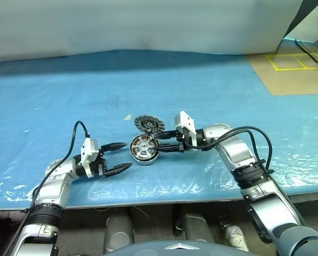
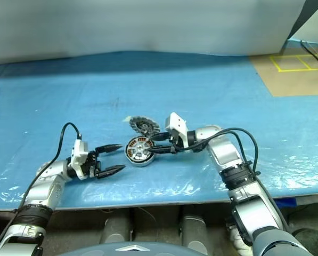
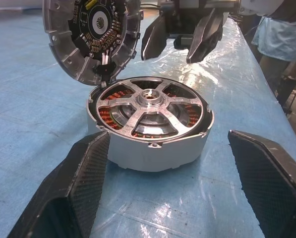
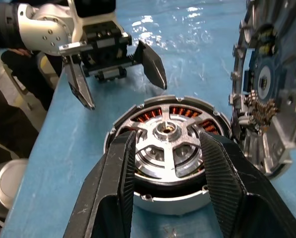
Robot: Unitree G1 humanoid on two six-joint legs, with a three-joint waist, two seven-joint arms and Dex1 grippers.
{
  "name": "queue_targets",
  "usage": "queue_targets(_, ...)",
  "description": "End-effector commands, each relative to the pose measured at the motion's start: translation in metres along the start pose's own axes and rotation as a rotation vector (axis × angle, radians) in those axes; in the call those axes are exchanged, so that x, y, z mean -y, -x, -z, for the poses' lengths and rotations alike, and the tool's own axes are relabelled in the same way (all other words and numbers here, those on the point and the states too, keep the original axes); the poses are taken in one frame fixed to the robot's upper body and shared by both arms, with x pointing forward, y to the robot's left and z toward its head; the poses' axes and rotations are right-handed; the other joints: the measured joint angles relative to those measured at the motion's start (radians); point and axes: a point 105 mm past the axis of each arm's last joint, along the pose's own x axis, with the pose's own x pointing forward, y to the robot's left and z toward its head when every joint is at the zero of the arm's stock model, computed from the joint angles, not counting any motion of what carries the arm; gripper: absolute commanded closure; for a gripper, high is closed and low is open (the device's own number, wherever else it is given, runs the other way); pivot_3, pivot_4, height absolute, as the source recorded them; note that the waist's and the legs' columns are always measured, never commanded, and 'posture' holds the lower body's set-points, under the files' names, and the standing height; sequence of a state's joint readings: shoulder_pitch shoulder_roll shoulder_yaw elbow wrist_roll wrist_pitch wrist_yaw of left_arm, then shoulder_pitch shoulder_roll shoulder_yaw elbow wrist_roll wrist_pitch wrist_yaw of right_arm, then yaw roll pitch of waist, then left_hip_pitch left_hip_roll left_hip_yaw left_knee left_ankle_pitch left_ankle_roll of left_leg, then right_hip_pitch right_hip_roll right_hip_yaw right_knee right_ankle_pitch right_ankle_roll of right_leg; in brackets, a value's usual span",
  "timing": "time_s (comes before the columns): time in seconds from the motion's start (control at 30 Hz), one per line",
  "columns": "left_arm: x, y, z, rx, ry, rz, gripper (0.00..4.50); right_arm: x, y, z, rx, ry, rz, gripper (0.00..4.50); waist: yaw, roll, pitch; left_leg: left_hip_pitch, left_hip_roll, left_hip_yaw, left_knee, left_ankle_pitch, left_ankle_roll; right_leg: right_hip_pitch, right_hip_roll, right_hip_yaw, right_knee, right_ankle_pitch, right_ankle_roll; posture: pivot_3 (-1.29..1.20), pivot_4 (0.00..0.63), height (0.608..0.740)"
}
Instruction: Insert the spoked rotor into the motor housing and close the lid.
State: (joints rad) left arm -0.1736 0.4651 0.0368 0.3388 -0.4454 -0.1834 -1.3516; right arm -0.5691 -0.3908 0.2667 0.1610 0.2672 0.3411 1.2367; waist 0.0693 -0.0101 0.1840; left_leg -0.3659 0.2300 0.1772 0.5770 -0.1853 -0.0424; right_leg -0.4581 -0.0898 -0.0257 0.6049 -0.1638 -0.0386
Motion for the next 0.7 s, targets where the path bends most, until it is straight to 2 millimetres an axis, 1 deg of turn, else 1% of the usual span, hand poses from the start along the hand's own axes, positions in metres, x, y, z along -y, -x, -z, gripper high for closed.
queue_targets(0.03, -0.004, 0.006, -0.009, 0.014, -0.026, -0.016, 0.5, -0.001, 0.008, -0.017, 0.068, 0.017, 0.011, 2.59, 0.0, 0.0, 0.0, 0.0, 0.0, 0.0, 0.0, 0.0, 0.0, 0.0, 0.0, 0.0, 0.0, 0.0, 0.0, 0.0, 0.15, 0.74)
queue_targets(0.1, -0.004, 0.007, -0.009, 0.017, -0.027, -0.021, 0.5, -0.001, 0.008, -0.016, 0.067, 0.011, 0.016, 2.98, 0.0, 0.0, 0.0, 0.0, 0.0, 0.0, 0.0, 0.0, 0.0, 0.0, 0.0, 0.0, 0.0, 0.0, 0.0, 0.0, 0.15, 0.74)
queue_targets(0.23, -0.005, 0.008, -0.01, 0.018, -0.026, -0.022, 0.5, -0.001, -0.001, -0.009, 0.049, 0.001, 0.013, 4.36, -0.001, 0.0, 0.0, 0.0, 0.0, 0.0, 0.0, 0.0, 0.0, 0.0, 0.0, 0.0, 0.0, 0.0, 0.0, 0.0, 0.15, 0.74)
queue_targets(0.27, -0.005, 0.008, -0.01, 0.018, -0.026, -0.022, 0.5, -0.001, -0.004, -0.006, 0.041, 0.001, 0.011, 4.44, -0.001, 0.0, 0.0, 0.0, 0.0, 0.0, 0.0, 0.0, 0.0, 0.0, 0.0, 0.0, 0.0, 0.0, 0.0, 0.0, 0.15, 0.74)
queue_targets(0.33, -0.004, 0.008, -0.01, 0.018, -0.024, -0.02, 0.5, -0.003, -0.01, -0.002, 0.029, -0.001, -0.003, 4.44, -0.001, 0.0, 0.0, 0.0, 0.0, 0.0, 0.0, 0.0, 0.0, 0.0, 0.0, 0.0, 0.0, 0.0, 0.0, 0.0, 0.15, 0.74)
queue_targets(0.53, -0.001, 0.008, -0.009, 0.016, -0.017, -0.018, 0.5, -0.002, -0.021, -0.004, 0.023, 0.015, -0.013, 4.44, -0.001, 0.0, 0.0, 0.0, 0.0, 0.0, 0.0, 0.0, 0.0, 0.0, 0.0, 0.0, 0.0, 0.0, 0.0, 0.0, 0.15, 0.74)
queue_targets(0.63, 0.001, 0.007, -0.007, 0.014, -0.013, -0.019, 0.5, 0.001, -0.029, 0.007, -0.023, 0.009, -0.01, 4.44, -0.001, 0.0, 0.0, 0.0, 0.0, 0.0, 0.0, 0.0, 0.0, 0.0, 0.0, 0.0, 0.0, 0.0, 0.0, 0.0, 0.15, 0.74)
queue_targets(0.7, 0.001, 0.007, -0.007, 0.014, -0.013, -0.02, 0.5, 0.001, -0.031, 0.013, -0.049, 0.009, -0.011, 4.44, -0.001, 0.0, 0.0, 0.0, 0.0, 0.0, 0.0, 0.0, 0.0, 0.0, 0.0, 0.0, 0.0, 0.0, 0.0, 0.0, 0.15, 0.74)
